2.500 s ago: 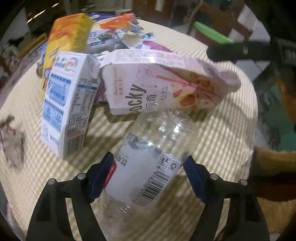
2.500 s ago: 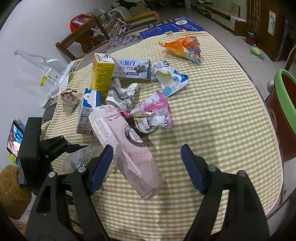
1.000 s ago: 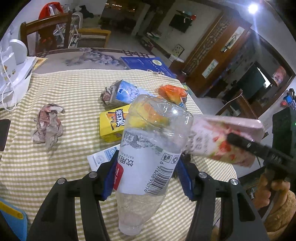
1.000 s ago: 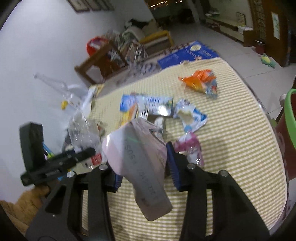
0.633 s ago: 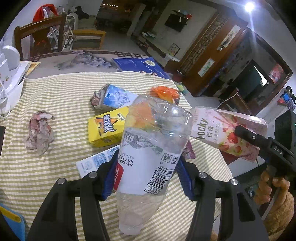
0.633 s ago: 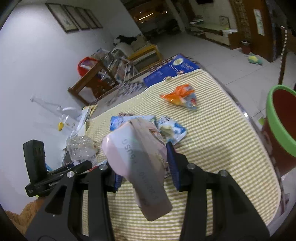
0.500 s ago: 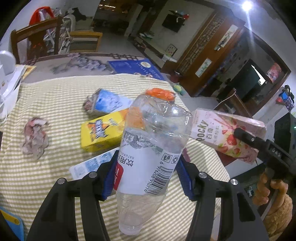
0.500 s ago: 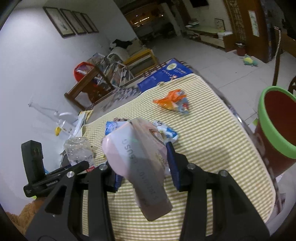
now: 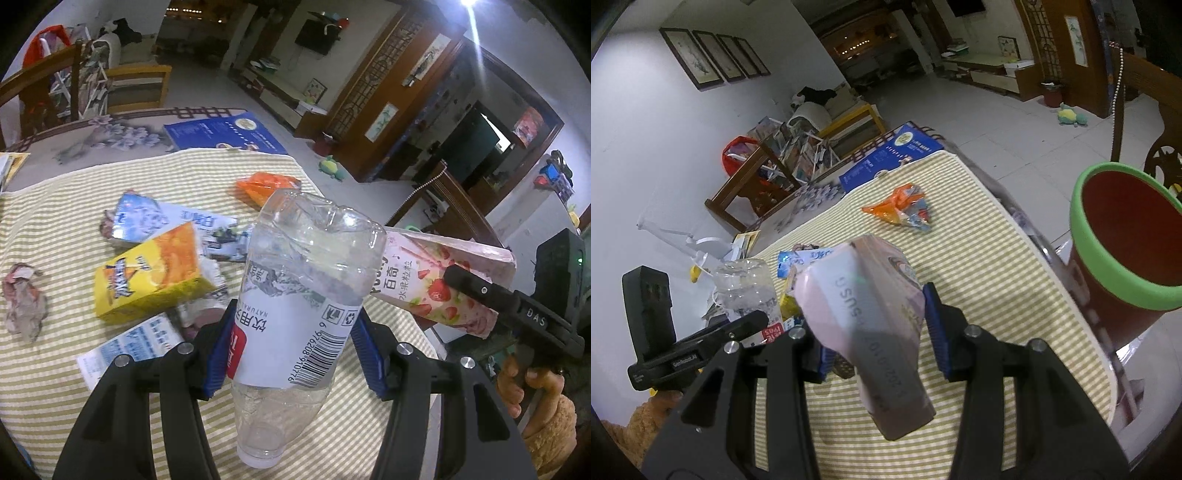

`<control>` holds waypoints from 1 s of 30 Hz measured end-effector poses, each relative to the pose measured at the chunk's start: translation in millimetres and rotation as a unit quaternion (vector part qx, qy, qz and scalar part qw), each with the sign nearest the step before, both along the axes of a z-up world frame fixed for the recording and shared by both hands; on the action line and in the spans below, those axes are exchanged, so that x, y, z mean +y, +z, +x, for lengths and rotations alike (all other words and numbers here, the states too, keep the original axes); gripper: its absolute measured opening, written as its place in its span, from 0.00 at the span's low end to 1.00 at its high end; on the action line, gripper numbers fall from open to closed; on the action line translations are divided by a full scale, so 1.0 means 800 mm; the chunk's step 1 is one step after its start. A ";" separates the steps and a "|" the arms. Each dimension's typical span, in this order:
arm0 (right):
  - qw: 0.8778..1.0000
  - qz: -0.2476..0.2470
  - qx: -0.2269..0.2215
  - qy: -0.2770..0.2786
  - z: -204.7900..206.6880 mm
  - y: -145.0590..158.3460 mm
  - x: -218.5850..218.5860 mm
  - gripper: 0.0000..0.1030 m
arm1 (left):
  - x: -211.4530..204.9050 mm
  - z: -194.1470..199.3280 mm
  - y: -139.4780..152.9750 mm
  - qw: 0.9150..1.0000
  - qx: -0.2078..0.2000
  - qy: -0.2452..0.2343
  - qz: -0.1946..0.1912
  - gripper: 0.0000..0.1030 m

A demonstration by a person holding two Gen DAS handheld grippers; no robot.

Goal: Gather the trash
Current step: 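Lift both held items and carry them toward the red bin, then open the right tool to drop the pink box into the bin while the left tool drops the bottle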

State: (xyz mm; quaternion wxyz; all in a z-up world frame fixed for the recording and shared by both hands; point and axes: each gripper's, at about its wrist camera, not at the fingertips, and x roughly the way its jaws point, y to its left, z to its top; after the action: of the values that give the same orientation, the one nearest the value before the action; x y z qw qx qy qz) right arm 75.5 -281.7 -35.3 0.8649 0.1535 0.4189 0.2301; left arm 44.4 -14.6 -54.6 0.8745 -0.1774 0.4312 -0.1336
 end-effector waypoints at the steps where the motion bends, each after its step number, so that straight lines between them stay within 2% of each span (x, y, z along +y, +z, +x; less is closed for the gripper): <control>1: 1.000 -0.001 -0.001 -0.002 0.001 0.001 -0.005 0.40 | -0.005 0.003 0.000 1.000 0.001 -0.002 0.000 0.54; 21: 0.999 -0.007 0.004 -0.045 0.038 -0.003 -0.123 0.40 | -0.126 0.071 -0.002 0.999 0.005 -0.043 -0.005 0.54; 28: 0.996 -0.024 -0.007 -0.089 0.057 0.001 -0.189 0.40 | -0.166 0.091 -0.001 0.999 0.007 -0.054 0.000 0.54; 30: 0.993 -0.047 -0.008 -0.112 0.065 0.000 -0.207 0.40 | -0.177 0.097 0.001 0.998 0.006 -0.057 0.003 0.54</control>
State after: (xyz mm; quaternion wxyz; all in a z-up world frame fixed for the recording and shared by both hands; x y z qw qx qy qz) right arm 127.2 -447.1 -35.6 0.8946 0.1567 0.4029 0.1129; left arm 121.6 -156.6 -53.9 0.8636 -0.1506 0.4460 -0.1806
